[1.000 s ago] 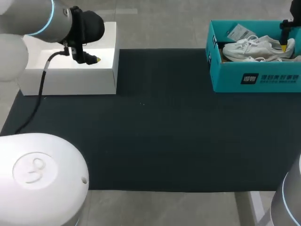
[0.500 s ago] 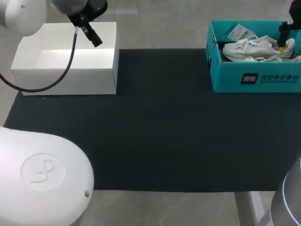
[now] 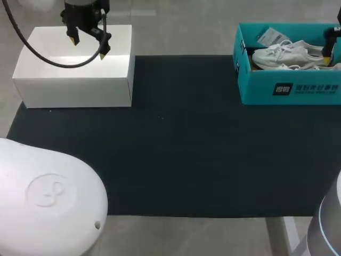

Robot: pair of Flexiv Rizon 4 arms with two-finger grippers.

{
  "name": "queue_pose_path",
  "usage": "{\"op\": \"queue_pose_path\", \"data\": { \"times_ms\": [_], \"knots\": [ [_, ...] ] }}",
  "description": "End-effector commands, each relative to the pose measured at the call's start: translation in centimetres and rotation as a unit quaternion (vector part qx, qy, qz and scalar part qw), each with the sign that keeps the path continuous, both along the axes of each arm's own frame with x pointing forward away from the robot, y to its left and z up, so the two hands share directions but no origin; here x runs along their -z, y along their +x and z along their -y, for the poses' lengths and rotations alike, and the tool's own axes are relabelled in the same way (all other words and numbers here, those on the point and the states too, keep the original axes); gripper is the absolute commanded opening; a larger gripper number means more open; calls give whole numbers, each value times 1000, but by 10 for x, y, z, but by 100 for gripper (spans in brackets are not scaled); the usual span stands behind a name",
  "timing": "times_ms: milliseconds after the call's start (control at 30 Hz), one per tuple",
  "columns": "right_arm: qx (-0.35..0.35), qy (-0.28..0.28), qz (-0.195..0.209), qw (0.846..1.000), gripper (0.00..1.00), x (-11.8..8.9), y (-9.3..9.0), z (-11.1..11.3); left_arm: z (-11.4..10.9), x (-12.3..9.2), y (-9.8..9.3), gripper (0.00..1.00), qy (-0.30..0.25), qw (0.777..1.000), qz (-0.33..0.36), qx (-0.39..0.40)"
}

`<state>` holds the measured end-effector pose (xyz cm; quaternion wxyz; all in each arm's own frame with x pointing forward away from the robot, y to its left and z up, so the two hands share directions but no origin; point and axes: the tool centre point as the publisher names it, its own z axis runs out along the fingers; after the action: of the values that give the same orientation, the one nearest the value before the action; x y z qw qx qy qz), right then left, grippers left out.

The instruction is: Take the shoe out of the shoebox, open the shoe tongue, remove and reinsert the insole, then place the shoe into the shoebox

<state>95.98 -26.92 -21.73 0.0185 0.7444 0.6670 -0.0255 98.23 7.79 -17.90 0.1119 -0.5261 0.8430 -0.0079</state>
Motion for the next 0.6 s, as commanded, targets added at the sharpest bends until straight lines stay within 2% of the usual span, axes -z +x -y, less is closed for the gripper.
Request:
{"op": "queue_pose_path", "data": {
  "times_ms": [33, 133, 533, 600],
  "knots": [
    [4, -11, -10, 1000, 100, 1, 3, -1, -5, 4, 4, 100, -182, 857, -174, -450],
    [5, -8, -7, 1000, 100, 0, 3, 0, -5, 5, -2, 100, -203, 829, -199, -482],
    [5, -8, -7, 1000, 100, 0, 3, 0, -5, 5, -2, 100, -260, 701, -253, -614],
    [5, -8, -7, 1000, 100, 0, 3, 0, -5, 5, -2, 100, -262, 698, -254, -617]
  ]
}}
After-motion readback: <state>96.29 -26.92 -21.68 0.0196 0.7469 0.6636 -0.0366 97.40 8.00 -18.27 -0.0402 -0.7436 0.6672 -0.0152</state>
